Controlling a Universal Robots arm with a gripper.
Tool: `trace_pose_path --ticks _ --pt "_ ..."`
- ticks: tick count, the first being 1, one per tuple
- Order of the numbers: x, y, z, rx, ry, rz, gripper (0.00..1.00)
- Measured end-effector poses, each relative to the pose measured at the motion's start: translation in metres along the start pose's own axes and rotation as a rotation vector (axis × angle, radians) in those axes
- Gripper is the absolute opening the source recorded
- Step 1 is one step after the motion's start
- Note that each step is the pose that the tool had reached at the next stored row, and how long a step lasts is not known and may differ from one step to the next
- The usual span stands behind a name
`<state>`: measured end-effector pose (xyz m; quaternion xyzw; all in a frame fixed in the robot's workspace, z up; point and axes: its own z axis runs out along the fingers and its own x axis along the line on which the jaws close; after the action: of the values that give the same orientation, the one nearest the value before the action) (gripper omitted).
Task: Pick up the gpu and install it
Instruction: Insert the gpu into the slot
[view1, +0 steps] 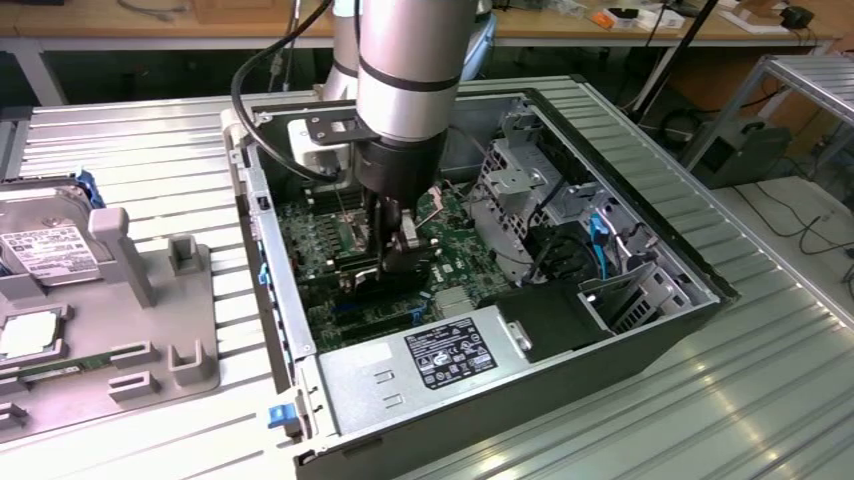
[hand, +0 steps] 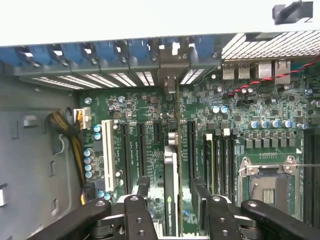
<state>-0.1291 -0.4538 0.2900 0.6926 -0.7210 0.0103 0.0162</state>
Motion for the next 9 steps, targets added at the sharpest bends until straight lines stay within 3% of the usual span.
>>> trace_pose_path --ticks 2,3,6,9 --pt "0.0 0.0 -0.0001 -0.0003 0.0002 0.0 0.45" --pt "0.0 0.0 -0.0001 -0.0003 0.0003 0.0 0.32" --pt "0.0 0.0 -0.0001 -0.0005 0.0003 0.0 0.14" --pt "0.0 0.0 -0.0001 -0.0007 0.0003 0.0 0.11"
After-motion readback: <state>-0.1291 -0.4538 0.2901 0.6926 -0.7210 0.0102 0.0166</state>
